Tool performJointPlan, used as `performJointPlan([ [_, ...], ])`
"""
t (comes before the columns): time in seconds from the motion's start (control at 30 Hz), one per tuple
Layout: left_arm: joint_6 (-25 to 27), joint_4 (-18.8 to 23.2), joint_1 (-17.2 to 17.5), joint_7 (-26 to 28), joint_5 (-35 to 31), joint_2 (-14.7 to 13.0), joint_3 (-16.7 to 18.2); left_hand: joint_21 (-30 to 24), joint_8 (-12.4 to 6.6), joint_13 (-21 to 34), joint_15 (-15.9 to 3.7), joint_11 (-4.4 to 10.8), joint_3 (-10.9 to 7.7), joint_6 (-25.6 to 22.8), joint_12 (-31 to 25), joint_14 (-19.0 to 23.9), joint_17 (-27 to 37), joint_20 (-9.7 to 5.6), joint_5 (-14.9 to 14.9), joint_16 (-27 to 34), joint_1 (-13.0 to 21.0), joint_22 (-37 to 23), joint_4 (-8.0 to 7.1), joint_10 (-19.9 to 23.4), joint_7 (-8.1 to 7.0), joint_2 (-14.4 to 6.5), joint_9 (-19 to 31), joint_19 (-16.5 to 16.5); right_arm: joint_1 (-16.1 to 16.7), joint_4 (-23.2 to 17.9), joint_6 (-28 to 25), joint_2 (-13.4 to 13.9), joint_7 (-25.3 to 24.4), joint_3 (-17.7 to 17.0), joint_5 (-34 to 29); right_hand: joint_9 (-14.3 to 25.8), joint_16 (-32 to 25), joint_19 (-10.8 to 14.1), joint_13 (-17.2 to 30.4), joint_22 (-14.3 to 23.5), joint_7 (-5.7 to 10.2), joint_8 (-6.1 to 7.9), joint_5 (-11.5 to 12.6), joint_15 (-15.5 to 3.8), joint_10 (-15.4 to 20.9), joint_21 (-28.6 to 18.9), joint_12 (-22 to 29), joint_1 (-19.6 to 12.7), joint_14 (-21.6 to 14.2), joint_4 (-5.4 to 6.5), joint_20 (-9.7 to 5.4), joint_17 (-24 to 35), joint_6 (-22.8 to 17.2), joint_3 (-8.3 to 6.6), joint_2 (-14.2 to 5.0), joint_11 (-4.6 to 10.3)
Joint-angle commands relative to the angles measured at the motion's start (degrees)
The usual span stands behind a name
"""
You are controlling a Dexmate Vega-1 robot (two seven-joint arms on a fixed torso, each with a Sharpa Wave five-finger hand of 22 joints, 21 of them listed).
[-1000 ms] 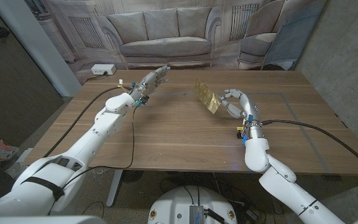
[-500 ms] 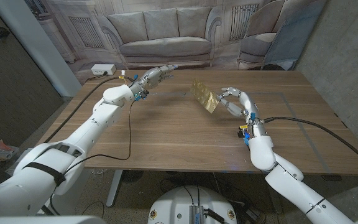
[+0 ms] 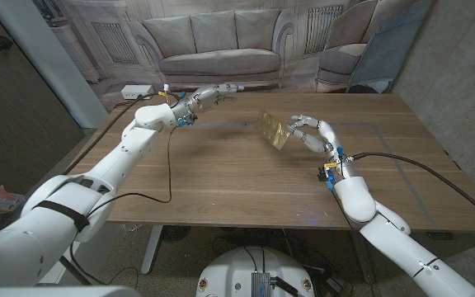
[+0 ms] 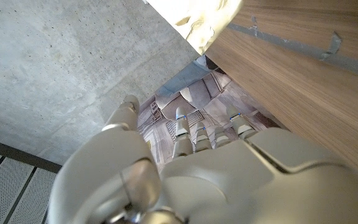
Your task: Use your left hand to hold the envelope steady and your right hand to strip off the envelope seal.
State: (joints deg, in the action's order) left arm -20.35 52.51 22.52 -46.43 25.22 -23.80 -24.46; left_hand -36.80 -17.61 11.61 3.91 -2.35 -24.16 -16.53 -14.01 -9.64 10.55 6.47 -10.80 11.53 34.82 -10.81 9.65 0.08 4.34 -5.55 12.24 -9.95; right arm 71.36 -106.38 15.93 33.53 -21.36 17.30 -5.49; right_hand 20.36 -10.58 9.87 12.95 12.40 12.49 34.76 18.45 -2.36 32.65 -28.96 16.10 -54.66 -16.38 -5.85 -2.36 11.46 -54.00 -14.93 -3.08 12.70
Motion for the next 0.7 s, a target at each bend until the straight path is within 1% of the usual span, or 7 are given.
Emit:
performJointPlan([
  [0.03,-0.82,-7.83,-4.80,-10.22,0.75,2.53,0.48,0.11,-0.44,0.09,0.23,-0.63,-1.38,-0.72,0.04,-0.75,0.28,0.28,-0.83,-0.08,1.79,-0.21,-0.11,0.15,1.43,-0.61,0.28,-8.87,-2.45,5.01,10.33,1.61,8.71,0.27,13.10,0.22,0.01,-0.44,0.10,0.21,0.27,0.13,0.29,-8.60,-0.28,0.14,-0.03,-0.15,0.38,-0.03,-4.10,0.20,-0.31,0.24,-0.57,-0.16],
  [0.2,-0.61,-9.83,-5.38,-11.56,0.99,3.78,1.52,0.18,-0.45,0.10,0.28,-0.86,-1.85,-1.00,0.08,-0.85,0.31,0.30,-1.25,-0.10,2.41,-0.24,-0.15,0.13,2.16,-1.00,0.32,-8.83,-3.83,7.72,14.37,1.62,12.17,1.11,18.69,0.39,0.06,-0.61,0.16,0.23,0.28,0.09,0.34,-8.45,-0.44,0.14,-0.07,-0.12,1.07,0.07,-4.10,0.23,-0.30,0.48,-0.66,-0.15],
  [0.4,0.48,-9.07,-5.11,-11.01,-0.18,3.59,1.82,0.32,0.29,0.12,0.46,-1.40,-1.77,0.43,0.24,-0.90,0.39,0.16,-1.40,-0.07,2.37,-0.27,-0.48,-0.18,3.18,-0.62,0.37,-8.84,-5.18,9.74,16.98,2.04,15.44,2.12,23.39,0.53,0.05,-0.80,0.21,0.25,0.28,0.06,0.38,-8.40,-0.59,0.16,-0.11,-0.09,1.52,0.15,-4.05,0.25,-0.30,0.68,-0.75,-0.15],
  [0.47,0.58,-8.58,-4.92,-10.71,-0.65,3.42,1.82,0.39,0.48,0.12,0.50,-1.56,-1.67,0.79,0.33,-0.98,0.41,0.13,-1.40,-0.09,2.26,-0.28,-0.60,-0.39,3.31,-0.47,0.38,-8.93,-5.57,10.60,18.13,1.54,16.01,2.48,24.93,0.56,0.03,-0.92,0.22,0.26,0.28,0.05,0.39,-8.40,-0.62,0.19,-0.12,-0.09,1.61,0.17,-3.97,0.26,-0.30,0.73,-0.78,-0.15],
  [0.53,0.90,-9.59,-5.52,-11.60,-0.75,3.64,1.74,0.42,0.72,0.13,0.49,-1.62,-1.56,1.28,0.38,-1.07,0.44,0.13,-1.37,-0.10,2.12,-0.29,-0.74,-0.51,3.37,-0.32,0.40,-8.91,-6.34,11.95,19.75,1.28,17.64,3.00,26.89,0.58,0.03,-0.93,0.23,0.26,0.28,0.05,0.39,-8.40,-0.64,0.19,-0.13,-0.09,1.65,0.18,-4.01,0.26,-0.30,0.75,-0.79,-0.15],
  [0.67,0.70,-12.32,-6.99,-13.92,-1.35,4.35,1.35,0.55,0.90,0.15,0.90,-2.10,-1.33,1.50,0.55,-1.29,0.50,0.20,-1.31,-0.14,1.78,-0.32,-1.05,-0.91,3.65,-0.05,0.45,-9.05,-6.47,12.13,20.16,0.61,16.43,3.14,27.11,0.68,-0.01,-0.95,0.27,0.27,0.28,0.03,0.41,-8.40,-0.71,0.16,-0.14,-0.09,1.90,0.21,-3.97,0.27,-0.31,0.89,-0.83,-0.14],
  [0.7,0.86,-12.56,-7.22,-14.21,-1.70,4.38,1.19,0.58,0.88,0.15,0.93,-2.08,-1.27,1.40,0.56,-1.32,0.52,0.18,-1.29,-0.14,1.70,-0.33,-1.11,-0.93,3.83,0.00,0.46,-9.09,-6.85,12.47,20.39,0.90,17.30,3.36,27.75,0.70,-0.02,-0.97,0.28,0.27,0.28,0.02,0.41,-8.40,-0.71,0.16,-0.14,-0.08,1.93,0.22,-3.98,0.27,-0.30,0.92,-0.84,-0.14],
])
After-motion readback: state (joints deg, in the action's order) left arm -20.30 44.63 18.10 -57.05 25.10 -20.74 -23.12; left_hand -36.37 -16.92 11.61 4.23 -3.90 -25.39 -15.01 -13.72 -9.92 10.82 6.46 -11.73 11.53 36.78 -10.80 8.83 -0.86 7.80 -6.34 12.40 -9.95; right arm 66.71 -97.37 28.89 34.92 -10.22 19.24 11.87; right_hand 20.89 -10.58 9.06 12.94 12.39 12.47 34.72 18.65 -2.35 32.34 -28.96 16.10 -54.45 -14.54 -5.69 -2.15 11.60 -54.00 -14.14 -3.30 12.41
